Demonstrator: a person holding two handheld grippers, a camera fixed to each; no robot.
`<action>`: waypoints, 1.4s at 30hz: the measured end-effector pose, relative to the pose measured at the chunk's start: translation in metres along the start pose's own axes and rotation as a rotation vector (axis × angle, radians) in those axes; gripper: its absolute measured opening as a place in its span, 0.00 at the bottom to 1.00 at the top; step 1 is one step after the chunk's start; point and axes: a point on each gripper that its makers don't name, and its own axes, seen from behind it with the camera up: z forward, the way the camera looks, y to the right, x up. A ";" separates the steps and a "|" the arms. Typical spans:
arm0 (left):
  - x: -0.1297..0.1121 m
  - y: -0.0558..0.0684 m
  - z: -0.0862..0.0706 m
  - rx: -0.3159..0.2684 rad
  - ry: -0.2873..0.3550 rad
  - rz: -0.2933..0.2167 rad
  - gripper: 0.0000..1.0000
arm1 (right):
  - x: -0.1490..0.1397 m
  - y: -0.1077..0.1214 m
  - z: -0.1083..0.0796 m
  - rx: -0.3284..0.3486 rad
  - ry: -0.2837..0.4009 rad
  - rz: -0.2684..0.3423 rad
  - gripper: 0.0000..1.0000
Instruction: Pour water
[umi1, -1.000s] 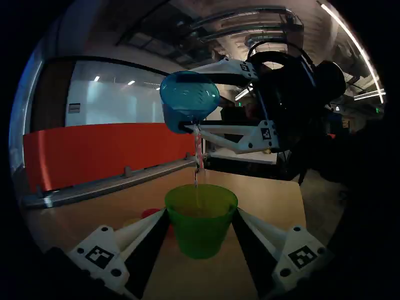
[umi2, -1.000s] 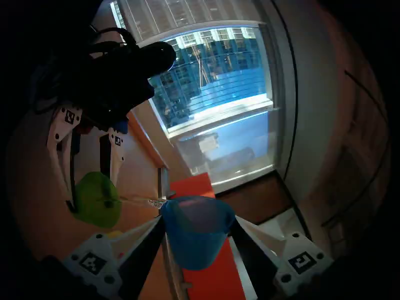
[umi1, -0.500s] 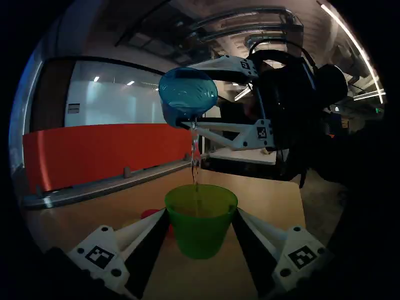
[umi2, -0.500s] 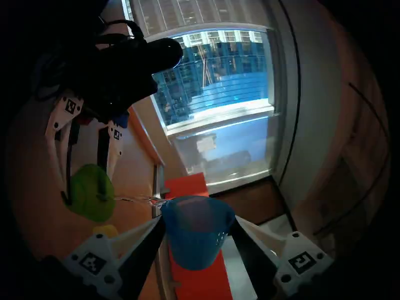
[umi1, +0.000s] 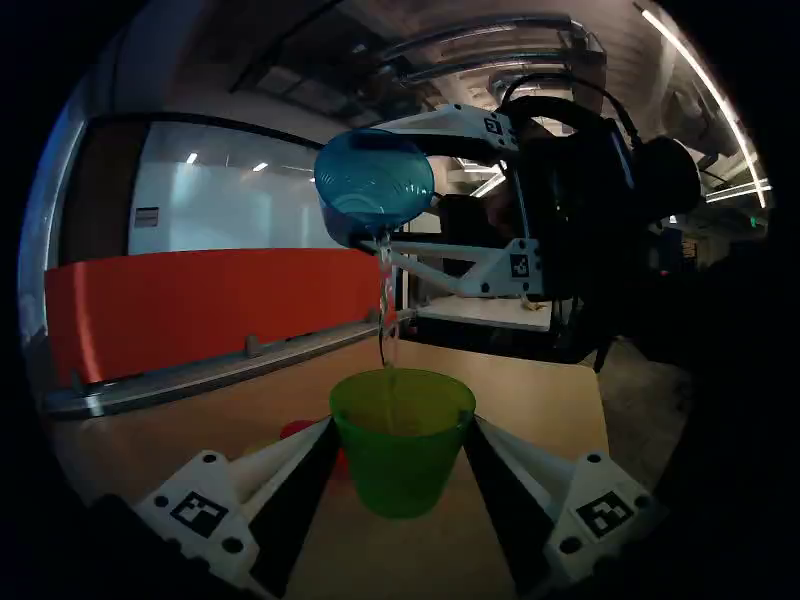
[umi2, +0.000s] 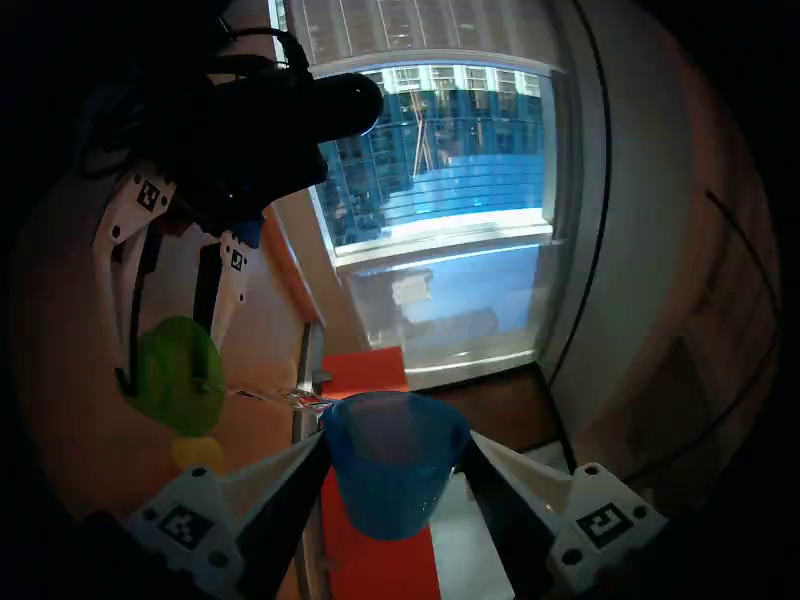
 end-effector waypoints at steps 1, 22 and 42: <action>0.000 0.000 0.000 0.000 0.000 0.001 0.84 | 0.000 0.000 0.000 0.002 0.000 -0.004 0.90; 0.005 0.003 -0.001 -0.003 0.003 0.010 0.84 | 0.011 0.016 -0.001 -0.021 0.009 -0.093 0.90; 0.009 0.006 -0.002 -0.007 0.010 0.010 0.84 | 0.025 0.026 -0.003 -0.034 0.017 -0.190 0.90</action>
